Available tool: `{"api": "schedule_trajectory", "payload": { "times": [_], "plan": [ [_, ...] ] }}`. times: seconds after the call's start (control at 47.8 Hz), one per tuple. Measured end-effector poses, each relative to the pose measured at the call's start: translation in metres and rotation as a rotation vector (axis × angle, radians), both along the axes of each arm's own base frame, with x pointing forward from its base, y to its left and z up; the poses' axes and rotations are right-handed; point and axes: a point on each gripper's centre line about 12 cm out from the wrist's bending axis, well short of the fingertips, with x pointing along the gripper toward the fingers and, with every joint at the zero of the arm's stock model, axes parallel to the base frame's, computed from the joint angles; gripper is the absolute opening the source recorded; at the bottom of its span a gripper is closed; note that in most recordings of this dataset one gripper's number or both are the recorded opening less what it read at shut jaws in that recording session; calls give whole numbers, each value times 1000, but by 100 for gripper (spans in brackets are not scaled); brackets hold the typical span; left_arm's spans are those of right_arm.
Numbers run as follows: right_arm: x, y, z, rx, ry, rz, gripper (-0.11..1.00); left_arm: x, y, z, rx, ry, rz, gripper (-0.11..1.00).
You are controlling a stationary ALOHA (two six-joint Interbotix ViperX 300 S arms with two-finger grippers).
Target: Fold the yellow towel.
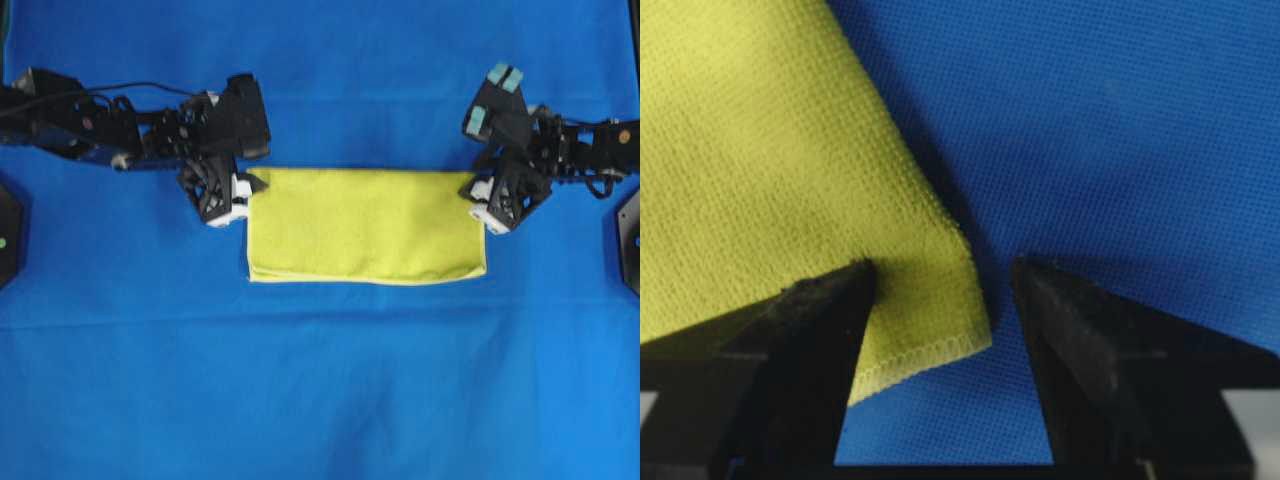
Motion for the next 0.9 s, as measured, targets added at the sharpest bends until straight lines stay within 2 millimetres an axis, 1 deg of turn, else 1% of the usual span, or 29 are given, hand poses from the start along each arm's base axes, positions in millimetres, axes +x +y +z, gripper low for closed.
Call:
{"api": "schedule_trajectory", "payload": {
  "times": [0.105, 0.209, 0.293, 0.335, 0.355, 0.376, 0.439, 0.481, 0.732, 0.899],
  "plan": [
    [1, 0, 0, -1, -1, 3, 61, -1, 0, -2, -6, 21, 1, 41],
    [0, 0, 1, -1, -1, 0, 60, -3, 0, -4, -13, 39, 3, 28],
    [0, 0, 0, 0, 0, 0, 54, -3, -1, -4, -14, 52, -2, 17],
    [0, 0, 0, 1, 0, 0, 45, -3, -2, -4, -14, 57, -6, 12],
    [0, 0, 1, -1, -1, 3, 37, -2, -3, -4, -13, 59, -10, 7],
    [-1, 0, 0, -1, 0, 1, 31, -2, -4, -4, -13, 63, -14, 5],
    [-2, 1, 0, 0, 0, 0, 13, -3, -4, -5, -10, 73, -22, 4],
    [-3, 1, 0, 0, 3, 3, 4, -3, -5, -5, -13, 79, -21, 4],
    [-8, 3, 4, 0, -15, -4, 3, -2, -4, -4, -16, 102, -26, 4],
    [-8, 3, 14, -6, -48, -13, 3, 1, -5, 1, -22, 123, -30, 4]
  ]
}}
